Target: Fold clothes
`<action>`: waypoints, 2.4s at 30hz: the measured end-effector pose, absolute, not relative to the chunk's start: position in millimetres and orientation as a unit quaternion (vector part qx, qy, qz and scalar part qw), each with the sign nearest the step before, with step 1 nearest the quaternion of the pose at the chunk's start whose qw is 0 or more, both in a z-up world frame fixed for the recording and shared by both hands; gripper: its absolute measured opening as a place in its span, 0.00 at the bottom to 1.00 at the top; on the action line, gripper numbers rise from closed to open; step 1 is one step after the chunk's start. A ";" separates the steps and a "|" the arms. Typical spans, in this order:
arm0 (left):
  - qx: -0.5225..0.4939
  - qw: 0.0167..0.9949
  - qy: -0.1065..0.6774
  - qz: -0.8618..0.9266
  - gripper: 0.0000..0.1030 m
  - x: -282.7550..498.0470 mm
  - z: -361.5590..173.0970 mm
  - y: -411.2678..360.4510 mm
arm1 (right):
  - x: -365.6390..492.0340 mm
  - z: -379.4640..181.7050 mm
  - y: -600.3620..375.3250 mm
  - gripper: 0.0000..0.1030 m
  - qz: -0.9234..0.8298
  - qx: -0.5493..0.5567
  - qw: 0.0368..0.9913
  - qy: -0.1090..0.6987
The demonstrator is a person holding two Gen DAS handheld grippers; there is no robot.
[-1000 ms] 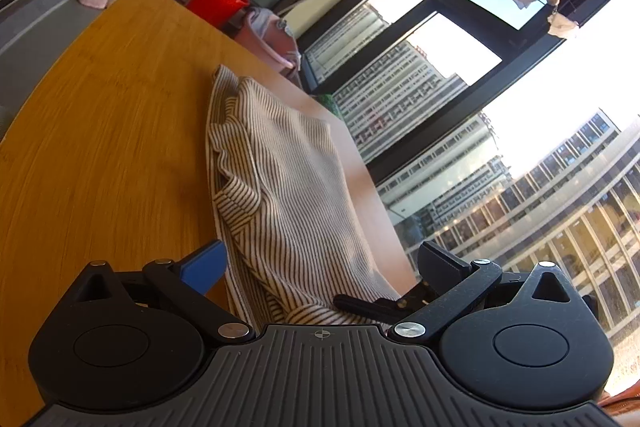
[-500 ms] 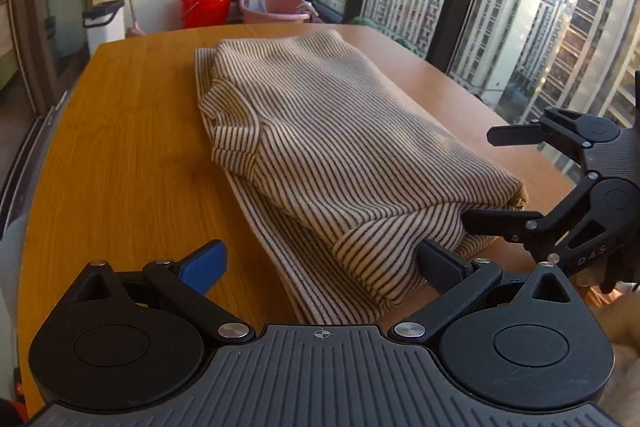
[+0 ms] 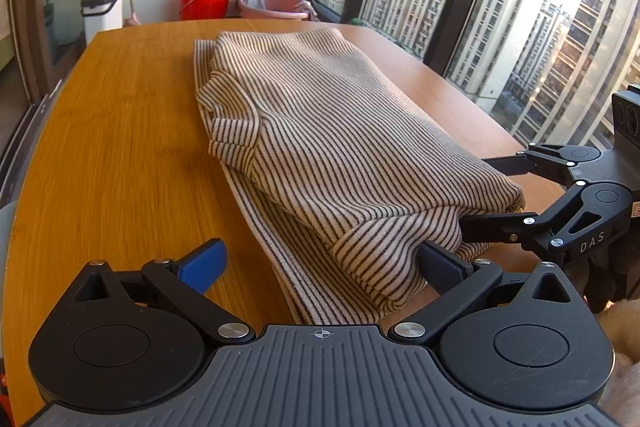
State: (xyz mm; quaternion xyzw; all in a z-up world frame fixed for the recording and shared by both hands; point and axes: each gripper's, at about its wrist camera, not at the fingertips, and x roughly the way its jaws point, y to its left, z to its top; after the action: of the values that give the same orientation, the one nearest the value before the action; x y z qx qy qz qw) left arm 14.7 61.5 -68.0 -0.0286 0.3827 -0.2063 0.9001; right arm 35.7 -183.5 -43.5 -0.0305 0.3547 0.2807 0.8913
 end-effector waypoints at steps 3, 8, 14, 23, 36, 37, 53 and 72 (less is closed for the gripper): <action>-0.033 0.902 0.377 -0.206 1.00 12.5 -68.6 62.2 | 36.2 -43.5 -184.0 1.00 0.276 -0.023 0.893 0.354; -0.038 0.908 0.366 -0.201 1.00 9.7 -70.4 61.7 | 34.6 -44.3 -192.4 1.00 0.273 0.018 0.897 0.347; -0.061 0.915 0.346 -0.199 1.00 8.8 -74.3 66.7 | 33.1 -43.4 -193.6 1.00 0.274 0.015 0.897 0.346; -0.054 0.919 0.335 -0.202 1.00 6.8 -75.1 66.5 | 35.7 -41.6 -188.7 1.00 0.275 -0.008 0.894 0.352; -0.052 0.920 0.331 -0.201 1.00 5.7 -76.0 67.3 | 36.6 -42.3 -185.5 1.00 0.271 -0.013 0.897 0.349; -0.052 0.920 0.331 -0.201 1.00 5.6 -76.2 67.2 | 36.9 -42.6 -186.7 1.00 0.271 -0.013 0.897 0.349; -0.054 0.921 0.329 -0.201 1.00 5.3 -76.3 66.7 | 35.9 -44.1 -185.0 1.00 0.269 -0.012 0.898 0.348; -0.056 0.922 0.327 -0.202 1.00 3.8 -76.5 68.1 | 36.5 -44.3 -186.1 1.00 0.268 -0.011 0.899 0.347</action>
State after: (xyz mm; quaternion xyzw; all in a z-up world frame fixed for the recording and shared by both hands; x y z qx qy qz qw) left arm 3.8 68.1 -76.5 -0.0562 0.3267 -0.2017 0.9216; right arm 36.5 -186.1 -44.3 -0.0105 0.3470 0.2682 0.8987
